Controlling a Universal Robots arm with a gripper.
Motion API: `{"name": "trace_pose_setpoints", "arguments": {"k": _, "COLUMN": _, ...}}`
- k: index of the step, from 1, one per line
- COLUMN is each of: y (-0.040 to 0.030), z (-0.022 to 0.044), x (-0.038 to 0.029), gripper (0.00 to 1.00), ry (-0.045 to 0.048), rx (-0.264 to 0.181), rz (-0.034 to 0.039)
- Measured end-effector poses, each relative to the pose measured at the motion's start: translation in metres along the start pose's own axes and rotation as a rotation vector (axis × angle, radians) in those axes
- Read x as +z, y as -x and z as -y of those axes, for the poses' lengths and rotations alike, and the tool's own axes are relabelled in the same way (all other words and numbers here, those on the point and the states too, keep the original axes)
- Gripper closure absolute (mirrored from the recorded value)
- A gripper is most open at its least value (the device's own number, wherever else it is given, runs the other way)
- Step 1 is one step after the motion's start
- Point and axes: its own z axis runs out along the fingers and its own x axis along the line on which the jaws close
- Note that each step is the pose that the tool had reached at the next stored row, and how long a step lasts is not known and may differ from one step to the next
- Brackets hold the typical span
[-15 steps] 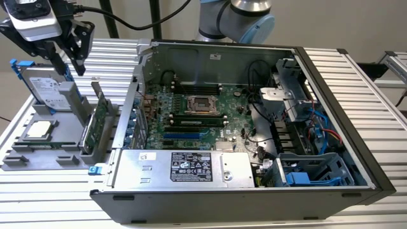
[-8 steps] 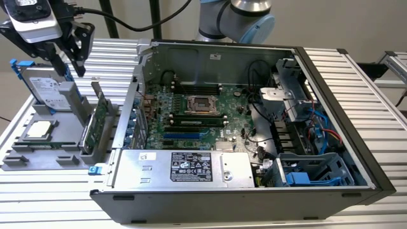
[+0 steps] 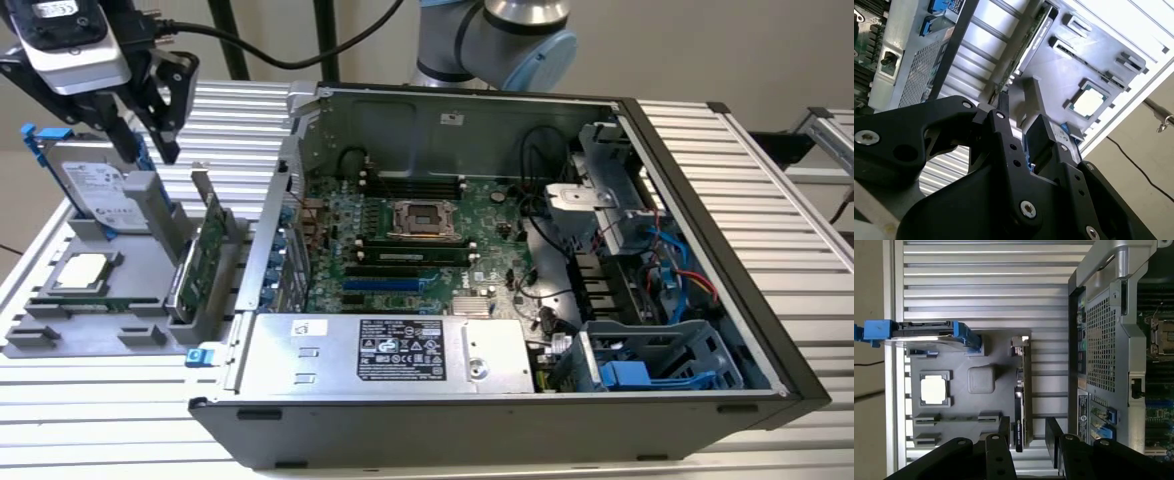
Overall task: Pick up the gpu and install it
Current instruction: 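Pick up the gpu and move the gpu toward the slot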
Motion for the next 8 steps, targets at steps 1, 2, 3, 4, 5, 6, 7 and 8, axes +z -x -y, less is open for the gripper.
{"name": "trace_pose_setpoints", "arguments": {"k": 1, "y": 0.0000, "z": 0.0004, "x": 0.0003, "gripper": 0.00, "ry": 0.0000, "rx": 0.000, "rz": -0.0004}}
{"name": "trace_pose_setpoints", "arguments": {"k": 2, "y": 0.0000, "z": 0.0008, "x": 0.0007, "gripper": 0.00, "ry": 0.0000, "rx": 0.000, "rz": -0.0008}}
{"name": "trace_pose_setpoints", "arguments": {"k": 3, "y": 0.0000, "z": 0.0012, "x": 0.0011, "gripper": 0.00, "ry": 0.0000, "rx": 0.000, "rz": -0.0012}}
{"name": "trace_pose_setpoints", "arguments": {"k": 4, "y": 0.0000, "z": 0.0017, "x": 0.0015, "gripper": 0.00, "ry": 0.0000, "rx": 0.000, "rz": -0.0016}}
{"name": "trace_pose_setpoints", "arguments": {"k": 5, "y": 0.0000, "z": 0.0023, "x": 0.0019, "gripper": 0.00, "ry": 0.0000, "rx": 0.000, "rz": -0.0018}}
{"name": "trace_pose_setpoints", "arguments": {"k": 6, "y": 0.0000, "z": 0.0030, "x": 0.0024, "gripper": 0.00, "ry": 0.0001, "rx": 0.000, "rz": -0.0020}}
{"name": "trace_pose_setpoints", "arguments": {"k": 7, "y": 0.0000, "z": 0.0036, "x": 0.0028, "gripper": 0.00, "ry": 0.0000, "rx": 0.000, "rz": -0.0022}}
{"name": "trace_pose_setpoints", "arguments": {"k": 8, "y": 0.0000, "z": 0.0044, "x": 0.0033, "gripper": 0.00, "ry": 0.0000, "rx": 0.000, "rz": -0.0024}}
